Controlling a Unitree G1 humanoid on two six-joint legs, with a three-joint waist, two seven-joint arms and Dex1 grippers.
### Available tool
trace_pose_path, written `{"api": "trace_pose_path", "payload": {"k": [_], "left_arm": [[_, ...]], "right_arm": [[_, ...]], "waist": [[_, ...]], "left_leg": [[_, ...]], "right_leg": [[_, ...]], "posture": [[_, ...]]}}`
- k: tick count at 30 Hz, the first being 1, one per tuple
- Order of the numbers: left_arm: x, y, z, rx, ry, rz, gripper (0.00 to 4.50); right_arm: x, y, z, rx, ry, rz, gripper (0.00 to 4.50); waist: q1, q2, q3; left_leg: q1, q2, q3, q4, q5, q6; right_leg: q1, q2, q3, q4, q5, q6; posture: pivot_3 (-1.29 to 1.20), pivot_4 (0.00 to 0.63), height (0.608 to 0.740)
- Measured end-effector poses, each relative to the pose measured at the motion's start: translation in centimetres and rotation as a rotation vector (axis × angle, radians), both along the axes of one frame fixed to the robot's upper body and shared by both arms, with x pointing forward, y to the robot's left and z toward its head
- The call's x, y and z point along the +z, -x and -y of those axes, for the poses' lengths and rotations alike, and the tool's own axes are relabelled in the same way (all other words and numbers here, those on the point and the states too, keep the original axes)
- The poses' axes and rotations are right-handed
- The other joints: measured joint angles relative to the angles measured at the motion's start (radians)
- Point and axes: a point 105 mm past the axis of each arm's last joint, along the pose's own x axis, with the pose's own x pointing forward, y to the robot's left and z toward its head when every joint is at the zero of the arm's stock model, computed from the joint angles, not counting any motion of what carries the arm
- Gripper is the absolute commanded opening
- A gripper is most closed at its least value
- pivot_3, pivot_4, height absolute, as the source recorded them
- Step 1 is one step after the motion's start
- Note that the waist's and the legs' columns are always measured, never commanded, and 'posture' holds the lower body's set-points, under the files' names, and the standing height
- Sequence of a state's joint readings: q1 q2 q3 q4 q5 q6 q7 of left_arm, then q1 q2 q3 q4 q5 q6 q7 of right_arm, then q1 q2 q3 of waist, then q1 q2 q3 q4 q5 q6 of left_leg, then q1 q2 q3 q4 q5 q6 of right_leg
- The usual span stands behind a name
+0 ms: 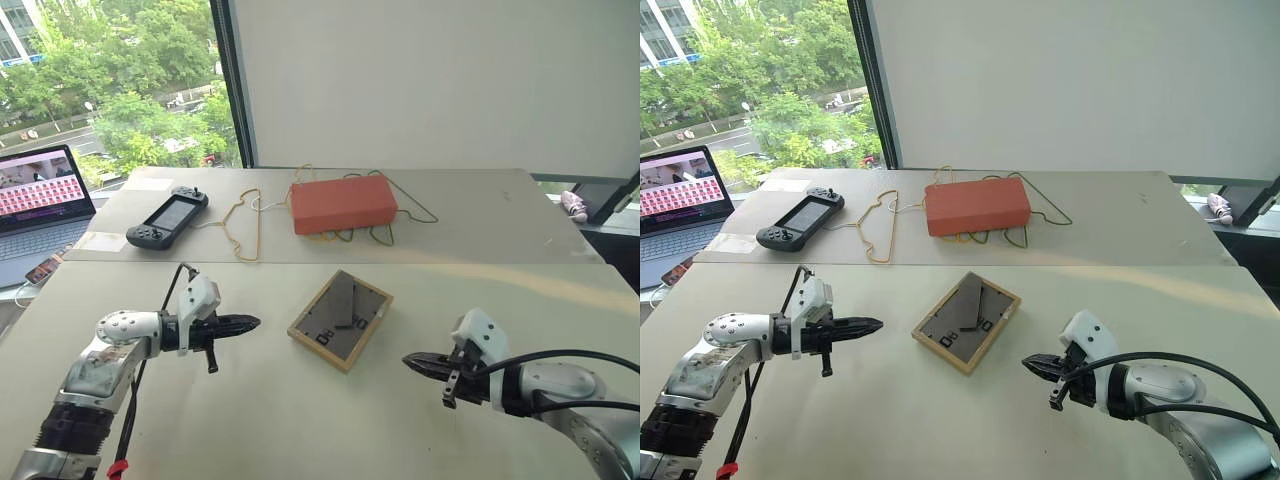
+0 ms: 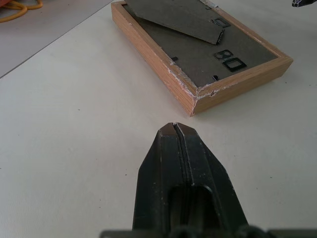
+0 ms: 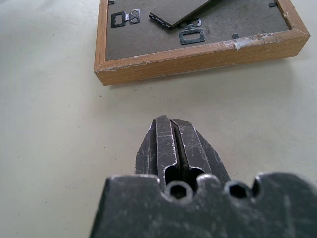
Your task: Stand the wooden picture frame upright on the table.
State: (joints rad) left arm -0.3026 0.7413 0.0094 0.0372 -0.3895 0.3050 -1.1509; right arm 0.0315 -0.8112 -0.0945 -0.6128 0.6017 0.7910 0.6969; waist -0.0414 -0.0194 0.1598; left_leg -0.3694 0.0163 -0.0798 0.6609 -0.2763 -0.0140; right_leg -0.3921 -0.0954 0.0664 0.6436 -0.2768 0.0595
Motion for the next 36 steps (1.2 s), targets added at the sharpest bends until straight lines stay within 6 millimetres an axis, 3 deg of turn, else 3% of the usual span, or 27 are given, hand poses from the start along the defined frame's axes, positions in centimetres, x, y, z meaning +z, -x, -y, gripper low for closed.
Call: {"api": "trace_pose_path", "payload": {"k": [8, 13, 16, 21, 26, 29, 33, 36], "left_arm": [[-0.5, -2.3, 1.1, -0.019, -0.03, 0.024, 0.0], [-3.2, -4.6, 2.6, -0.099, -0.16, 0.047, 0.0], [-3.0, -6.1, 3.7, -0.181, -0.252, 0.124, 0.0], [-3.2, -6.9, 5.6, -0.283, -0.335, 0.197, 0.0], [-3.6, -6.2, 7.4, -0.362, -0.313, 0.22, 0.0], [-3.9, -4.6, 7.7, -0.422, -0.299, 0.221, 0.0], [-4.3, -2.5, 7.7, -0.461, -0.278, 0.195, 0.0], [-4.2, -0.8, 6.4, -0.455, -0.29, 0.168, 0.0]], "right_arm": [[-0.4, -0.9, -0.8, -0.065, -0.013, 0.029, 0.03], [-1.8, -2.8, -0.4, -0.149, 0.066, 0.008, 0.03], [-2.7, -3.7, -1.2, -0.164, 0.099, -0.02, 0.03], [-2.7, -5.4, -2.3, -0.178, 0.157, 0.006, 0.03], [-2.5, -6.9, -4.2, -0.18, 0.169, 0.036, 0.03], [-2.4, -7.4, -5.1, -0.168, 0.183, 0.054, 0.03], [-2.3, -7.4, -5.8, -0.144, 0.194, 0.061, 0.03], [-2.3, -6.7, -6.3, -0.108, 0.192, 0.048, 0.03]], "waist": [[0.003, 0.0, 0.0], [0.001, 0.0, 0.0], [0.006, 0.0, 0.0], [0.013, 0.0, -0.003], [0.01, 0.0, -0.01], [-0.001, 0.001, -0.01], [-0.01, 0.001, -0.01], [-0.022, 0.001, -0.01]], "left_leg": [[0.0, -0.001, 0.0, 0.001, 0.0, -0.001], [0.0, -0.001, 0.0, 0.001, 0.0, -0.001], [0.0, -0.002, 0.0, 0.002, 0.001, -0.001], [0.002, -0.002, 0.0, 0.004, 0.001, -0.001], [0.002, -0.002, 0.0, 0.004, 0.0, 0.0], [0.002, -0.002, -0.001, 0.004, 0.0, 0.0], [0.002, -0.001, -0.002, 0.004, 0.0, 0.0], [0.001, 0.0, -0.002, 0.003, 0.0, 0.001]], "right_leg": [[0.0, 0.0, 0.0, 0.001, 0.0, 0.0], [-0.001, 0.0, 0.0, 0.001, 0.0, 0.0], [0.001, -0.001, 0.0, 0.002, 0.0, 0.0], [0.004, -0.001, 0.0, 0.002, 0.0, 0.0], [0.003, -0.001, 0.0, 0.003, 0.0, 0.0], [0.003, 0.0, 0.0, 0.003, 0.0, 0.0], [0.001, 0.001, 0.0, 0.004, 0.0, 0.0], [0.0, 0.001, 0.0, 0.004, 0.0, 0.0]], "posture": [[0.0, 0.15, 0.74], [0.0, 0.15, 0.74], [0.0, 0.15, 0.74], [0.0, 0.15, 0.74], [0.0, 0.15, 0.74], [0.0, 0.15, 0.74], [0.0, 0.15, 0.74], [0.0, 0.15, 0.74]]}}
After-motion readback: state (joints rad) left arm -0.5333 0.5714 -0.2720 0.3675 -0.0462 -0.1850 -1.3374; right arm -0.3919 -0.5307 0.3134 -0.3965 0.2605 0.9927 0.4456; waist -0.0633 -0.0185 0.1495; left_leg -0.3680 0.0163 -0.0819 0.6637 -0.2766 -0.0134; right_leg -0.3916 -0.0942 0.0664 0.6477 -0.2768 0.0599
